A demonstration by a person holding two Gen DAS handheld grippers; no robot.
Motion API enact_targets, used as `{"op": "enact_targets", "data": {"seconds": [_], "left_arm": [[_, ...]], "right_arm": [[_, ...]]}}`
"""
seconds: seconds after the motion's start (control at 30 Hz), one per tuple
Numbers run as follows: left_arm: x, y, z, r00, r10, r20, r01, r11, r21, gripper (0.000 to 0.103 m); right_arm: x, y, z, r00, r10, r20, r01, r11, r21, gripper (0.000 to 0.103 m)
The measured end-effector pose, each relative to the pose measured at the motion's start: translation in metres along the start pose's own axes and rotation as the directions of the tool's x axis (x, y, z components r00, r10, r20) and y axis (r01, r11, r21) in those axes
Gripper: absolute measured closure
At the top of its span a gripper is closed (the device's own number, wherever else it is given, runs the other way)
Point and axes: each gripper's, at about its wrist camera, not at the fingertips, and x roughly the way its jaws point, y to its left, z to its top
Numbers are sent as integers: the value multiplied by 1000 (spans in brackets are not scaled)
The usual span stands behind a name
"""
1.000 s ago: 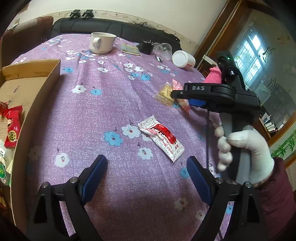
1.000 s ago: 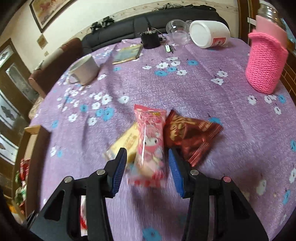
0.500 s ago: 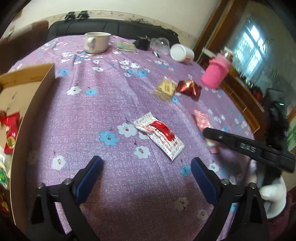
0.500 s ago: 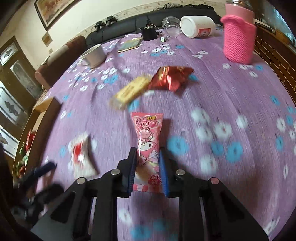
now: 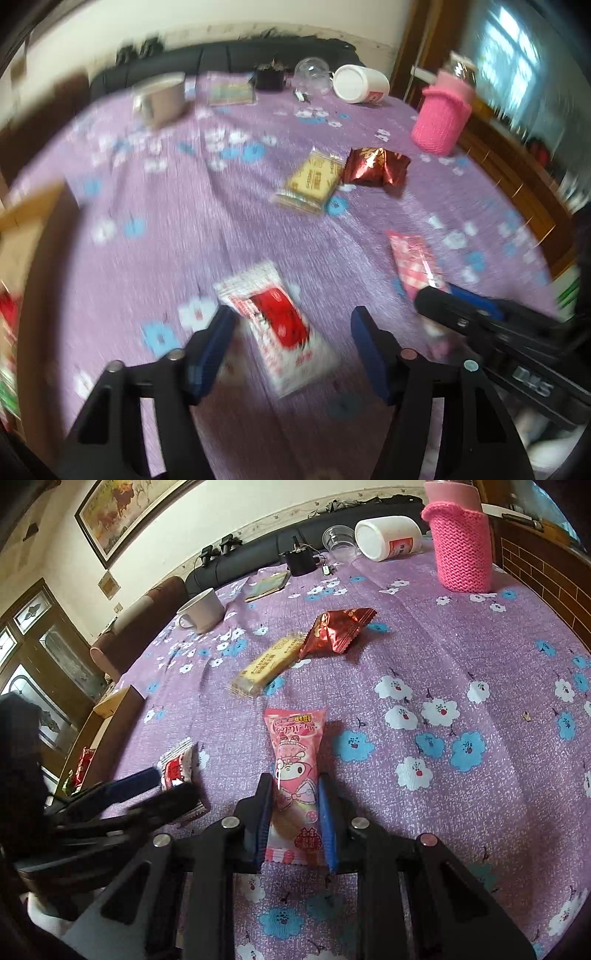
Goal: Organize snacks
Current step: 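Grasp the white-red packet with the left gripper while the right holds the pink packet, then carry both packets over the box and open both grippers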
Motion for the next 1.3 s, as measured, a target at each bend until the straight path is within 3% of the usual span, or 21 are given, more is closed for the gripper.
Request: {"op": "enact_targets", "data": {"seconds": [0.03,0.1,0.47,0.9,1.13,1.3], "left_arm": [[2,-5,0,999,33,5,-33,999,31,52],[0,-8,-1,1000,19,11,-19,998,57,77],[-35,7,-7,997,-16,79,14,1000,20,77],[-83,78,-33,985,-75,159,98,985,-143,77],[-116,129,-47,975,-40,217,90,970,-224,77],[-133,167,-61,969,15,245,58,956,-288,77]], "right_arm": [[0,0,0,1000,-1,0,1,1000,-1,78],[0,2,-1,1000,-6,1,6,1000,-10,77],[-6,11,-2,999,-20,45,22,998,-55,78],[-13,16,-6,994,-64,87,71,994,-78,78],[-21,33,-8,997,-31,77,37,996,-83,78],[-20,70,-10,998,8,56,1,989,-149,77]]}}
